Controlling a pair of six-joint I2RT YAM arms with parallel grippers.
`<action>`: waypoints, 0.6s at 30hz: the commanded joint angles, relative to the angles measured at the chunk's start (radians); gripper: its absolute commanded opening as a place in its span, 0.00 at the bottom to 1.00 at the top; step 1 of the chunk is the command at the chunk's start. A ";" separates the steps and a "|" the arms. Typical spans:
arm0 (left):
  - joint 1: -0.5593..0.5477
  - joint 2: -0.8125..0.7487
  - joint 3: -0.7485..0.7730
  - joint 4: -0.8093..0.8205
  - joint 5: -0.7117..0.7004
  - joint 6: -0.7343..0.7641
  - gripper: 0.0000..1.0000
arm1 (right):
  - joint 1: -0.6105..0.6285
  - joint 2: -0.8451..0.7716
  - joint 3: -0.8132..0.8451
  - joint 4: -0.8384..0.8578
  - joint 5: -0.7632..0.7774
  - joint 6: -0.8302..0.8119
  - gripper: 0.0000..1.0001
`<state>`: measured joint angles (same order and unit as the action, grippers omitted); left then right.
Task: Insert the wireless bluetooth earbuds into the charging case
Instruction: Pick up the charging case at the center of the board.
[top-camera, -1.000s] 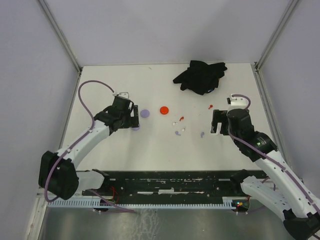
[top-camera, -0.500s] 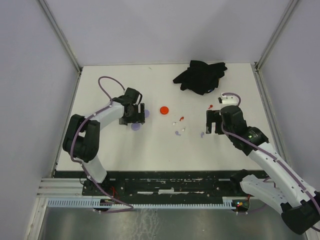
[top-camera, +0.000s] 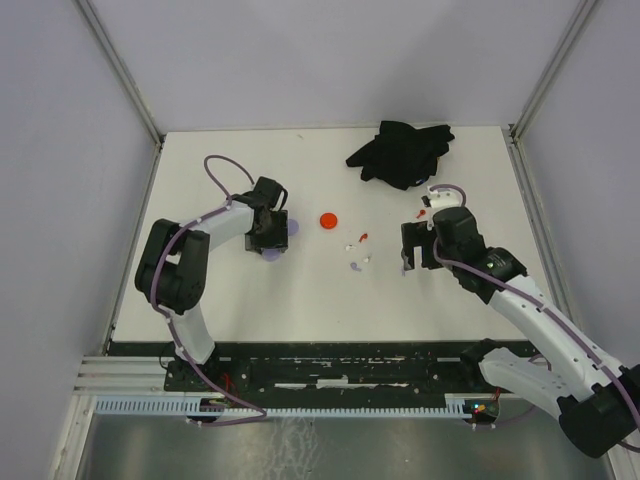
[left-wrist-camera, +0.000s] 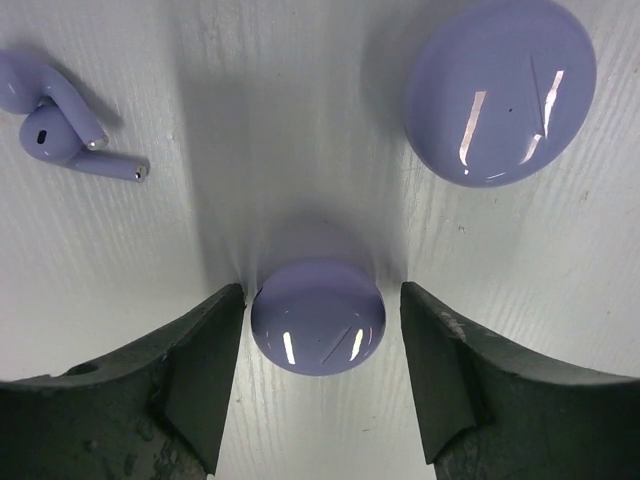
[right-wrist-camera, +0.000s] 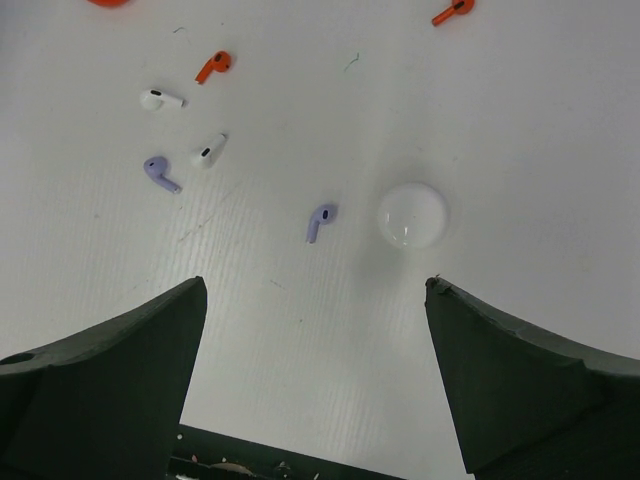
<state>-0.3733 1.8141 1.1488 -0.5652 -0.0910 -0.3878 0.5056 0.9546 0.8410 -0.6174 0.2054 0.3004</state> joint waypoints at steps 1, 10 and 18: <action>0.001 -0.002 0.009 0.037 0.044 -0.014 0.69 | -0.001 0.004 0.020 0.078 -0.076 -0.021 0.99; 0.001 -0.158 -0.100 0.139 0.128 -0.245 0.53 | 0.054 0.036 0.010 0.196 -0.125 0.011 0.99; 0.001 -0.337 -0.234 0.303 0.250 -0.557 0.53 | 0.191 0.094 -0.010 0.382 -0.129 0.087 0.98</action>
<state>-0.3725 1.5711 0.9600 -0.4007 0.0662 -0.7174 0.6453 1.0290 0.8387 -0.3992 0.0864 0.3286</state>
